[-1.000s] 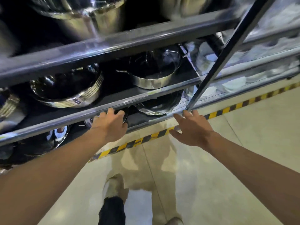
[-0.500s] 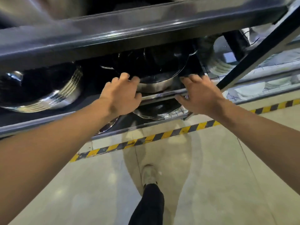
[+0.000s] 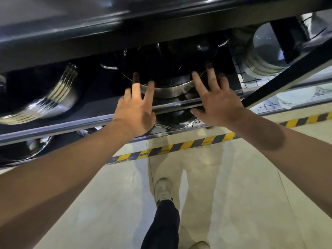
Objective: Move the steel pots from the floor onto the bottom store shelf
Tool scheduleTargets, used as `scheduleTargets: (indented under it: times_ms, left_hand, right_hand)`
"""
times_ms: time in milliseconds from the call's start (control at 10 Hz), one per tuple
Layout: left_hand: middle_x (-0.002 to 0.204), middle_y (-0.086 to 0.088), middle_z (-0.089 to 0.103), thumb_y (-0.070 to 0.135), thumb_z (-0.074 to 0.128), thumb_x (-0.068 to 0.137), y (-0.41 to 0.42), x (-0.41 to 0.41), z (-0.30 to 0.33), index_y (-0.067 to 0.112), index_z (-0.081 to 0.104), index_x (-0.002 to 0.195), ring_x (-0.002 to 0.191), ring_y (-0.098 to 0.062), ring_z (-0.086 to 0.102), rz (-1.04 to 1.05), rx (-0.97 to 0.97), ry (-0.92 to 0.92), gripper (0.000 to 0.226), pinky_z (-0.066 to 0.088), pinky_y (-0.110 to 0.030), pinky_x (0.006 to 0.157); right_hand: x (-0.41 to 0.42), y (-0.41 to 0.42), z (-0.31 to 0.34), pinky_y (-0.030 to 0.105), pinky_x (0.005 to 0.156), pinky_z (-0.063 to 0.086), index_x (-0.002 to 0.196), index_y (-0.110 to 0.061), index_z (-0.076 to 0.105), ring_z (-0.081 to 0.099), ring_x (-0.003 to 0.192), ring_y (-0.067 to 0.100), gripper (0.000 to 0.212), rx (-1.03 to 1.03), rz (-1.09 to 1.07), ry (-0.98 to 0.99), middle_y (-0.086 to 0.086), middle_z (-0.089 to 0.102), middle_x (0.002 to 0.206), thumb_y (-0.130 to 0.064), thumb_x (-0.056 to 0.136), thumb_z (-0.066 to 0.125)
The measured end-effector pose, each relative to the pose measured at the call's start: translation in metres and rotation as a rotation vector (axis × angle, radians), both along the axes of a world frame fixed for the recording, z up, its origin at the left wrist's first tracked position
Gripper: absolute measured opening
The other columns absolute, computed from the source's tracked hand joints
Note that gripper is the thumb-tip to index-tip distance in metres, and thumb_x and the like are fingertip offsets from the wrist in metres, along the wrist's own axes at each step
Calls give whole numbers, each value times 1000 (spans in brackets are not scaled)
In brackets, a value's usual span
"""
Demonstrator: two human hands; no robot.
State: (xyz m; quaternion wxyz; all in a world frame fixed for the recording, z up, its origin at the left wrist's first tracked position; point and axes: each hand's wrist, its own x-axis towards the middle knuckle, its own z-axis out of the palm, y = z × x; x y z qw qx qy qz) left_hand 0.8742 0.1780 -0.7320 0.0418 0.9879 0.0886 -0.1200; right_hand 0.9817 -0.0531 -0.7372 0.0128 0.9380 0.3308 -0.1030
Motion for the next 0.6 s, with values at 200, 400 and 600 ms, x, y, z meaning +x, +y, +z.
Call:
scheduleTargets:
  times_ms: [200, 400, 600]
  left_hand:
    - [164, -16, -14, 39, 54, 94, -6, 2, 13, 30, -6, 156, 137, -42, 30, 35, -21, 66, 87, 40, -51, 102]
    - [156, -17, 19, 43, 52, 95, -6, -12, 57, 26, 8, 157, 131, -42, 38, 65, -23, 94, 78, 40, -54, 102]
    - [163, -18, 13, 47, 51, 94, -11, -57, 127, 24, 19, 154, 134, -48, 37, 110, 36, 105, 72, 37, -56, 102]
  right_hand:
    - [3, 2, 14, 58, 102, 41, 157, -28, -7, 17, 141, 53, 103, -19, -12, 52, 18, -4, 164, -65, 84, 57]
    - [-14, -4, 53, 56, 104, 39, 157, -32, -4, 15, 144, 47, 96, -77, -52, 133, 15, 0, 165, -62, 87, 54]
    - [-54, -36, 115, 57, 100, 41, 157, -32, -1, 25, 140, 45, 93, -65, -42, 111, 12, 15, 164, -64, 87, 51]
